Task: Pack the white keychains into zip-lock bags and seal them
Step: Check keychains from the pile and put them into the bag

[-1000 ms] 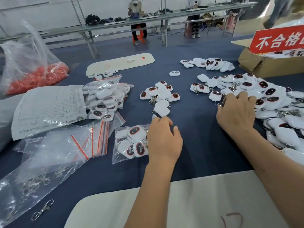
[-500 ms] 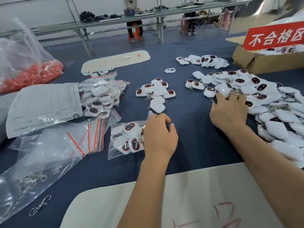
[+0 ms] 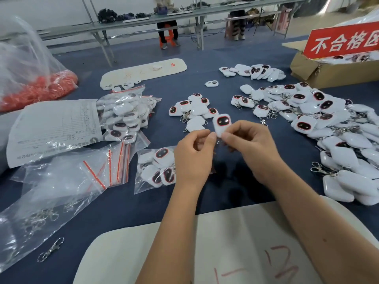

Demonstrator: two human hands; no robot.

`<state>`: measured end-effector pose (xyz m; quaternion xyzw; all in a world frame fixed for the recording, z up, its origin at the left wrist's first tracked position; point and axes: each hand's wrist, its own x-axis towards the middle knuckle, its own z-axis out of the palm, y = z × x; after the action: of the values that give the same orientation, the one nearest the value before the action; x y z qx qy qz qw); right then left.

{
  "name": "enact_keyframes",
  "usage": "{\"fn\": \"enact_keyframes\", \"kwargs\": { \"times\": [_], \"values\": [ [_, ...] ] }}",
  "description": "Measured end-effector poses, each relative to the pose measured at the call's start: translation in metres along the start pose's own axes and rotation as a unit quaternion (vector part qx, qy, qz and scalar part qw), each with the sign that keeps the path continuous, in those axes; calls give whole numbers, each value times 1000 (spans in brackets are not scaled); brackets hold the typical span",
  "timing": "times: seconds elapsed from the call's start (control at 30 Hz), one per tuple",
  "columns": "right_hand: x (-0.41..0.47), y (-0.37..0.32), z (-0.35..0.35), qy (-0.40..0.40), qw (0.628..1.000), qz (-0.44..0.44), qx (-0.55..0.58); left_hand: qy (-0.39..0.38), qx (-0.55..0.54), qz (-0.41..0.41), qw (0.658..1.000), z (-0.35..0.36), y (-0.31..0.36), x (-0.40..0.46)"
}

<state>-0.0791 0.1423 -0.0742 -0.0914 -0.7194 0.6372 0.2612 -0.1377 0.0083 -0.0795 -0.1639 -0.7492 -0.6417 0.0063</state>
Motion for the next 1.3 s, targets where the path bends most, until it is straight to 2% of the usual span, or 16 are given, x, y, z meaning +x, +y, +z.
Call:
{"fn": "enact_keyframes", "kwargs": {
  "times": [0.07,0.13,0.4,0.53,0.63,0.73,0.83,1.3],
  "values": [
    [-10,1,9,-62,998,-4,13,-6,-4,7,1000,-3,1,0],
    [-15,3,11,-88,996,-8,8,-11,-17,1,1000,-4,2,-1],
    [-19,5,10,-78,995,-30,-58,-1,-95,-67,993,-4,7,-1],
    [-20,5,14,-32,995,-41,-81,-13,-118,-85,989,-5,6,0],
    [-18,8,15,2,997,-27,-74,-30,-105,-71,991,-3,4,0],
    [-15,10,16,-11,999,-9,-49,-36,-72,-51,995,-1,2,0],
    [-13,13,16,-15,997,-28,-72,-44,-50,-38,997,-3,0,0],
    [-14,9,16,-14,999,-15,-36,-36,-28,0,999,-4,0,-3]
  ]
}}
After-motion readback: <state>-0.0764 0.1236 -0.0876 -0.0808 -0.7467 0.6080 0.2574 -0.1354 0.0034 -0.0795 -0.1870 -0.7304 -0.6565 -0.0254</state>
